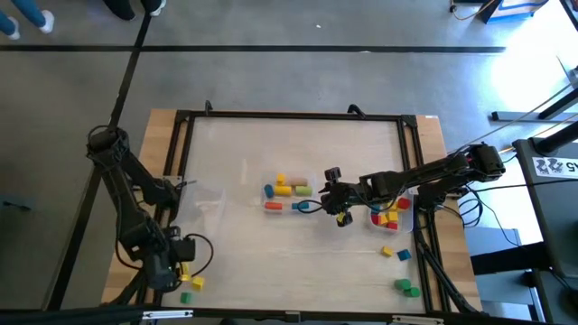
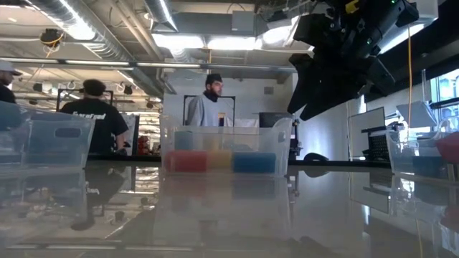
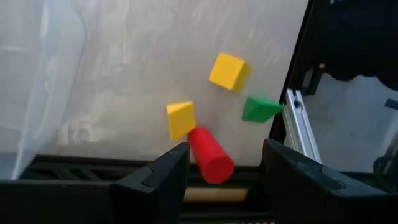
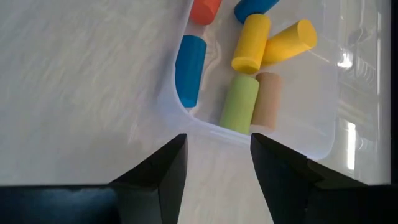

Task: Sort blocks by size
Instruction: Put the red cylinder block into the center transparent bin

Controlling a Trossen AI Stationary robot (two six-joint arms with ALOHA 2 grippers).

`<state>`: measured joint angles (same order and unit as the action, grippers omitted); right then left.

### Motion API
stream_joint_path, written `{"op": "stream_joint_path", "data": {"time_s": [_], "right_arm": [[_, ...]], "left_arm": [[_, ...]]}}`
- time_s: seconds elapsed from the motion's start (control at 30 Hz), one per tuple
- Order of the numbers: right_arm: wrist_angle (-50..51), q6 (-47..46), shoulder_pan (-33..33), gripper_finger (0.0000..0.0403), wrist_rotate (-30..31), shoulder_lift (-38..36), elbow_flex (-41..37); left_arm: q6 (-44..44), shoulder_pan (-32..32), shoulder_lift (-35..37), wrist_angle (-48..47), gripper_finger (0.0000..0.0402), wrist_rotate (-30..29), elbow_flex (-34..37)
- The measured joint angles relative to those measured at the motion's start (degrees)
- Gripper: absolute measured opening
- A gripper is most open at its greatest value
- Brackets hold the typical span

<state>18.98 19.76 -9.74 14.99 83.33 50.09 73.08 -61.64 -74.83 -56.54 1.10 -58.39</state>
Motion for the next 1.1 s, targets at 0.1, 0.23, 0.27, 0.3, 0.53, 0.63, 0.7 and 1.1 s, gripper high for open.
{"op": "stream_joint_path", "data": {"time_s": [0.1,0.23,0.27,0.3,0.53,0.63,0.7,1.1], "right_arm": [[-0.02,0.06,0.00,0.0182,0.01,0.00,0.00],[-0.02,0.25,0.00,0.0182,0.01,0.00,0.00],[-0.02,0.25,0.00,0.0182,0.01,0.00,0.00],[-0.02,0.25,0.00,0.0182,0.01,0.01,0.00],[-0.02,0.27,0.00,0.0182,0.01,0.02,0.00],[-0.02,0.27,0.00,0.0182,0.01,0.02,0.00],[-0.01,0.27,0.00,0.0182,0.01,0.02,0.00],[-0.02,0.23,0.00,0.0182,0.01,0.02,0.00]], "left_arm": [[3.06,-2.16,-0.03,0.01,0.0200,0.19,0.00],[6.05,-4.29,-1.37,0.58,0.0200,0.31,0.00],[6.24,-4.69,-2.04,1.00,0.0200,0.30,0.00],[6.23,-5.01,-2.75,1.47,0.0200,0.33,0.00],[5.18,-6.42,-8.78,5.25,0.0200,4.20,0.00],[4.91,-7.14,-11.75,4.82,0.0200,4.84,0.02],[4.91,-7.34,-13.00,5.03,0.0200,5.12,-0.22],[5.98,-7.31,-14.51,3.38,0.0200,5.10,-0.27]]}}
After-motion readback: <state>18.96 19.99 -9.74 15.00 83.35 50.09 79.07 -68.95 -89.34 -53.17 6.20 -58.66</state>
